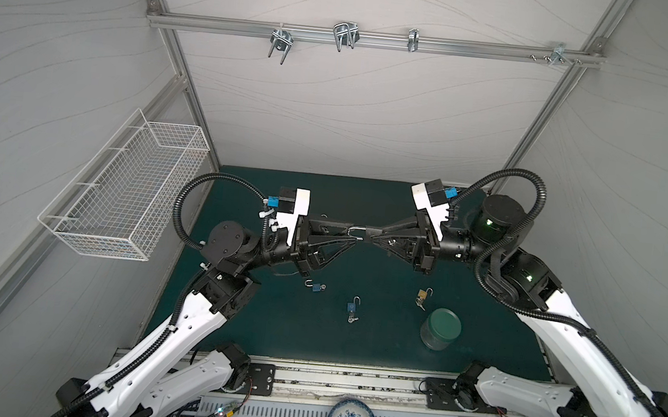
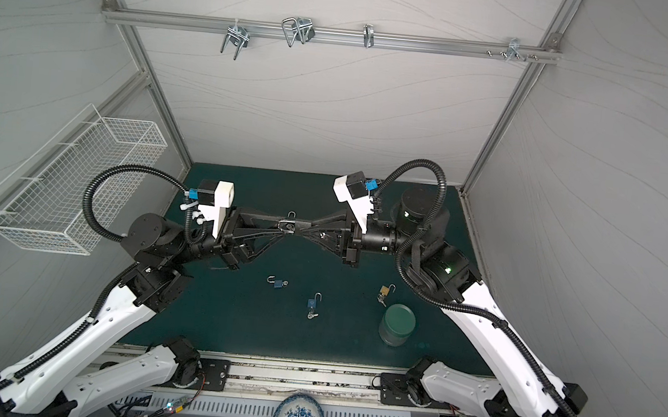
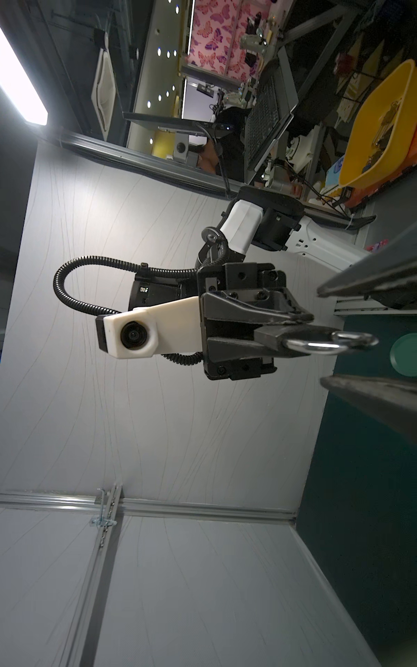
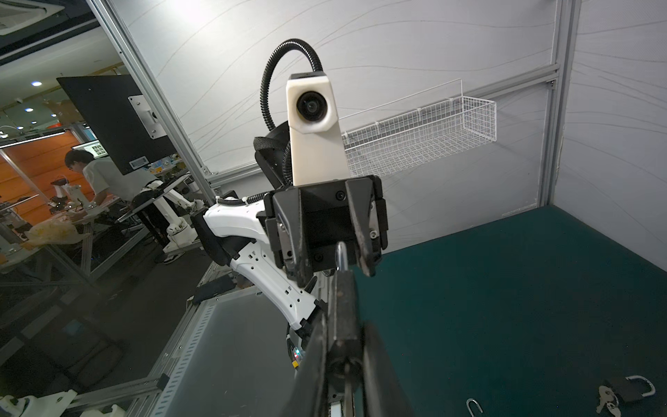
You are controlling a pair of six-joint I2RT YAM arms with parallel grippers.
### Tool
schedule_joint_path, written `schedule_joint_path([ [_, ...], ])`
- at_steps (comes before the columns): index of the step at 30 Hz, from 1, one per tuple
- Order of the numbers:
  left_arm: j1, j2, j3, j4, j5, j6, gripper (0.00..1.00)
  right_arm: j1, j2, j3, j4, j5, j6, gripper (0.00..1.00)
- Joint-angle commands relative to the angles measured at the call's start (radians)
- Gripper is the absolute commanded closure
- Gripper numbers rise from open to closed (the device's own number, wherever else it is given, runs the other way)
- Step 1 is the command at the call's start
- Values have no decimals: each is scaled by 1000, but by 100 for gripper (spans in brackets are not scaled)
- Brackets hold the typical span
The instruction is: Lock with the key
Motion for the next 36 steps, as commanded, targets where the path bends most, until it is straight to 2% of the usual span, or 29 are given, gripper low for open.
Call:
schedule_joint_path([
  [1, -3, -4, 41, 33, 18, 16, 70, -6, -6, 24, -10, -21, -31, 100],
  [5, -2, 0, 43, 31, 18, 14, 81, -5, -10, 28, -12, -21, -29, 100],
  [14, -3, 0, 38, 25, 19, 17, 79, -7, -23, 30, -7, -20, -29, 100],
  [24, -3, -9, 34, 18, 20, 26, 92, -7, -28, 25, 1, -18, -26, 100],
  [27, -2, -12, 31, 7, 20, 35, 100, -7, -24, 31, 0, -21, -20, 100],
  [36, -3, 0, 12, 58, 34, 4, 100, -6, -7, 19, 43, -39, 41, 100],
])
